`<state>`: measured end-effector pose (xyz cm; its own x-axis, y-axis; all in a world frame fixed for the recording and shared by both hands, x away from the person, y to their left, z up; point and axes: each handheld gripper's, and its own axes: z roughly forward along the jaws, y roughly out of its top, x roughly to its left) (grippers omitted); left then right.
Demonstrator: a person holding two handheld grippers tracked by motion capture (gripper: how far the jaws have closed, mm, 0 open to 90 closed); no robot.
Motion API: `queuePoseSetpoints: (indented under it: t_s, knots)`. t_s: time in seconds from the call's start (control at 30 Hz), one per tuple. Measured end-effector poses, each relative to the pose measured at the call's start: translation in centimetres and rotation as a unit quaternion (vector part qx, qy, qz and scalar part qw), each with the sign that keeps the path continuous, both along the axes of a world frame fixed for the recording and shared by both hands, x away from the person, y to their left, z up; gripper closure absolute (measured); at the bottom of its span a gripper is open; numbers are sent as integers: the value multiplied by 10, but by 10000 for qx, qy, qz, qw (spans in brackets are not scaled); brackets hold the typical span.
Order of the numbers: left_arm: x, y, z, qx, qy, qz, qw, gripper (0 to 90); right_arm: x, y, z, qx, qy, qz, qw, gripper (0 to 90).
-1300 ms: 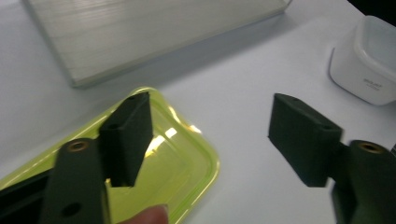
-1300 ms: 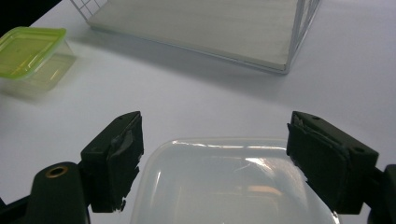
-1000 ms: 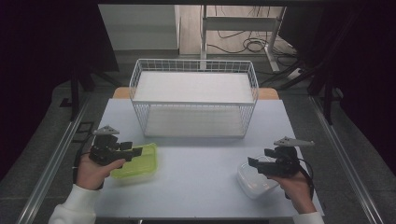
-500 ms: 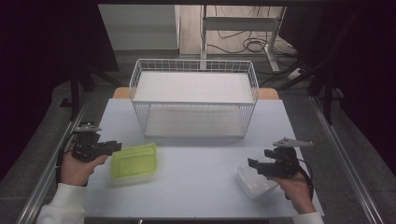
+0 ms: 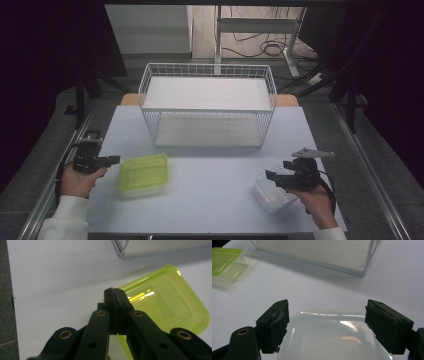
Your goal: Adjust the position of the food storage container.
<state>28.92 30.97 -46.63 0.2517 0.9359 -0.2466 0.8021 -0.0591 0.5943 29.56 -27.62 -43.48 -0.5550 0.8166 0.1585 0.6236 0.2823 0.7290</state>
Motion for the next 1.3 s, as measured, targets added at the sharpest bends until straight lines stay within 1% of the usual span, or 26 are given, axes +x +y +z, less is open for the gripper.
queuePoseSetpoints:
  t_s: [0.03,0.13,0.23,0.4,0.57,0.63,0.73,0.77,0.8,0.87,0.93,0.97,1.0,1.07,1.13,1.23,1.3]
  knots:
    - [2,0,-5,-10,61,4,10000,900,0,0,0,-5,5,0,10000,196]
    - [4,0,-9,0,114,-13,9999,900,0,0,-1,-3,17,0,10000,196]
    - [6,-1,-15,1,232,-61,9997,900,0,1,0,-8,17,10,10000,196]
    - [8,-1,-19,-3,297,-96,9995,900,-1,2,2,4,-8,24,10000,196]
    - [9,-1,-20,-56,294,-118,9995,900,-2,3,4,11,-32,23,10000,196]
    - [11,-1,-21,-80,289,-126,9995,900,-1,3,3,-1,-6,23,10000,196]
    - [11,0,-20,-46,288,-101,9995,900,-1,4,2,-13,-9,15,10000,196]
    - [9,4,-17,-29,263,-28,9996,900,-1,3,2,-19,-8,23,10000,196]
    - [9,4,-17,-29,263,-28,9996,900,-1,3,2,-19,-8,23,10000,196]
    - [4,11,-12,-63,197,56,9998,900,-2,3,3,0,-21,19,10000,196]
    - [3,12,-11,-66,193,80,9998,900,-2,3,3,-1,-25,15,10000,196]
    - [-1,16,-11,-13,205,140,9997,900,-2,2,3,13,-30,6,10000,196]
    - [-1,16,-11,-13,205,140,9997,900,-2,2,3,13,-30,6,10000,196]
    - [-3,19,-15,93,287,171,9994,900,-2,2,3,0,-28,12,10000,196]
    - [-4,21,-21,129,411,204,9989,900,-2,2,3,-2,-20,18,10000,196]
    - [-2,17,-31,208,605,121,9979,900,-1,3,3,-6,-12,25,10000,196]
    - [0,12,-34,231,666,46,9975,900,-1,4,2,-9,-7,19,10000,196]
